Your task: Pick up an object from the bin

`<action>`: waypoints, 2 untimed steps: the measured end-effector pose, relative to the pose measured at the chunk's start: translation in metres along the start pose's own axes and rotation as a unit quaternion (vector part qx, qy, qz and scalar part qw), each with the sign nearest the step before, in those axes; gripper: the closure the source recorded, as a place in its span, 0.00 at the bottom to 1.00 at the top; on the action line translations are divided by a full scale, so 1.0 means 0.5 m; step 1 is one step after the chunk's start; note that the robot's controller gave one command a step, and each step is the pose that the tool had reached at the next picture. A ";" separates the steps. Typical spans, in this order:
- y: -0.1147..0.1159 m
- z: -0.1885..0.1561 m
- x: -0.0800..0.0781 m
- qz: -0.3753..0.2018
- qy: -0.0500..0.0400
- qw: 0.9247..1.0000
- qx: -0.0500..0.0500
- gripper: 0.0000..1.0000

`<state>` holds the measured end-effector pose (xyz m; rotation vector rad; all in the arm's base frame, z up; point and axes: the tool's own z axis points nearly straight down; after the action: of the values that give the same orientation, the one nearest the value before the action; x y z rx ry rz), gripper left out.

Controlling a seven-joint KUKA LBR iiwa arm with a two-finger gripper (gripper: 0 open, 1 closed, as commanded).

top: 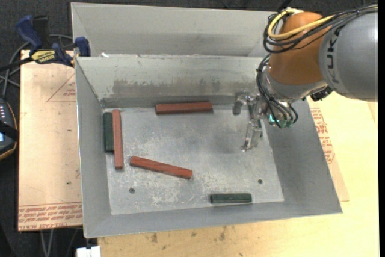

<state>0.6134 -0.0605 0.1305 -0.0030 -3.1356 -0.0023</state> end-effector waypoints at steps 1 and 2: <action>-0.114 0.124 -0.030 -0.231 -0.003 0.973 0.001 0.00; -0.189 0.055 -0.085 -0.219 -0.007 0.976 0.003 0.00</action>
Offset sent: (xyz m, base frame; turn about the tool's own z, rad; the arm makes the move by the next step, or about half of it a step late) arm 0.0151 -0.0560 -0.0605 -0.4704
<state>0.6557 -0.1548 0.1028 0.6868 -3.0752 0.0062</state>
